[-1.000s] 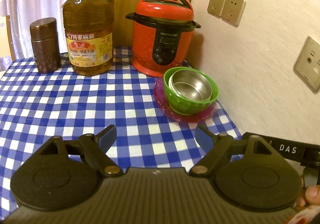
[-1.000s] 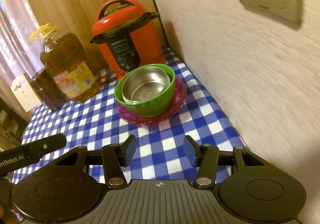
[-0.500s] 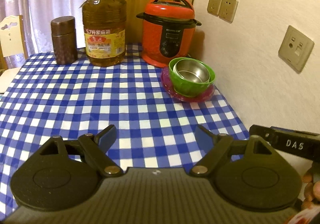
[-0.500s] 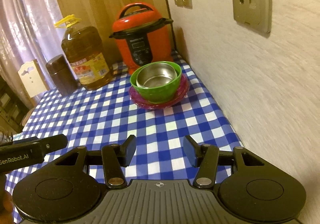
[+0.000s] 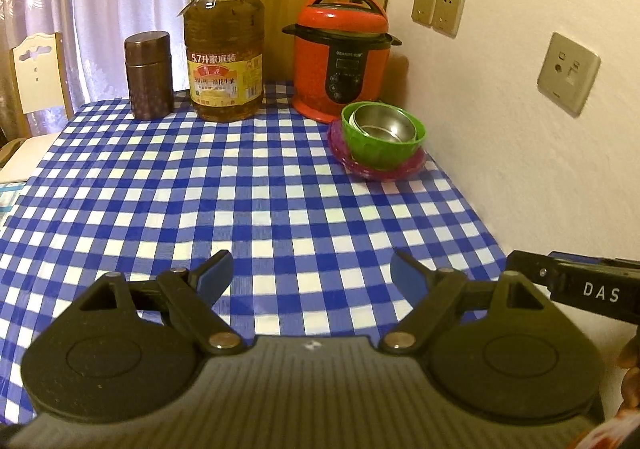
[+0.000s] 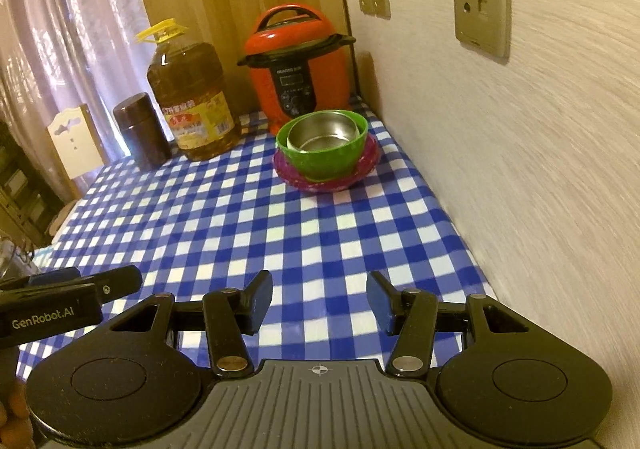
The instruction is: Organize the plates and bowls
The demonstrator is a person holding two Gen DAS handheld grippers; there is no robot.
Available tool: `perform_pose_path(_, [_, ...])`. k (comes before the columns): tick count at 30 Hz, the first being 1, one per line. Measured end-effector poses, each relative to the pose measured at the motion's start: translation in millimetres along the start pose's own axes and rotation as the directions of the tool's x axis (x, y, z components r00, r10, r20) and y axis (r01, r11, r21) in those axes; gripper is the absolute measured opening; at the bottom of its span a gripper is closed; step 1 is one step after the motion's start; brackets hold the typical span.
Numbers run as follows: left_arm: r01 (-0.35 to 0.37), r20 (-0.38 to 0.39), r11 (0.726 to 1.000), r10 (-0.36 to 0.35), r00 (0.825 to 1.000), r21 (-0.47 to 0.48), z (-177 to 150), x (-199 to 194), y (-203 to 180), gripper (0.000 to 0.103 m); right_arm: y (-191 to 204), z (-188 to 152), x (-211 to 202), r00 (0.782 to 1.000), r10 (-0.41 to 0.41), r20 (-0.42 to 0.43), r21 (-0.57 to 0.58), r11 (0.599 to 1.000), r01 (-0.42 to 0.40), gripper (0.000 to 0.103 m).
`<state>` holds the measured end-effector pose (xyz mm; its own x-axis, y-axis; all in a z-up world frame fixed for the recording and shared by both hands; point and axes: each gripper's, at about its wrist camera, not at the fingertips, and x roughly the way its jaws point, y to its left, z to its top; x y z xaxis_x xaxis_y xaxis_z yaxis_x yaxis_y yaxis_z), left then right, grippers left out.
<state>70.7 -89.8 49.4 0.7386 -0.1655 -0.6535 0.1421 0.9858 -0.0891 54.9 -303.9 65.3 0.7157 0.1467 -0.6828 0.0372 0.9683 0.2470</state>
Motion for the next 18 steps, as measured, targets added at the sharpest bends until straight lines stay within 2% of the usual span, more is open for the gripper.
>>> perform_pose_path(10, [0.006, -0.025, 1.000, -0.006, 1.000, 0.011, -18.5, -14.2, -8.1, 0.084, -1.0, -22.7, -23.6, 1.000, -0.005, -0.011, -0.006, 1.000, 0.005, 0.052])
perform_pose_path(18, [0.004, -0.041, 1.000, -0.003, 0.999, 0.019, -26.1, -16.6, -9.2, 0.084, -1.1, -31.9, -26.8, 1.000, -0.001, -0.026, -0.007, 1.000, 0.001, 0.052])
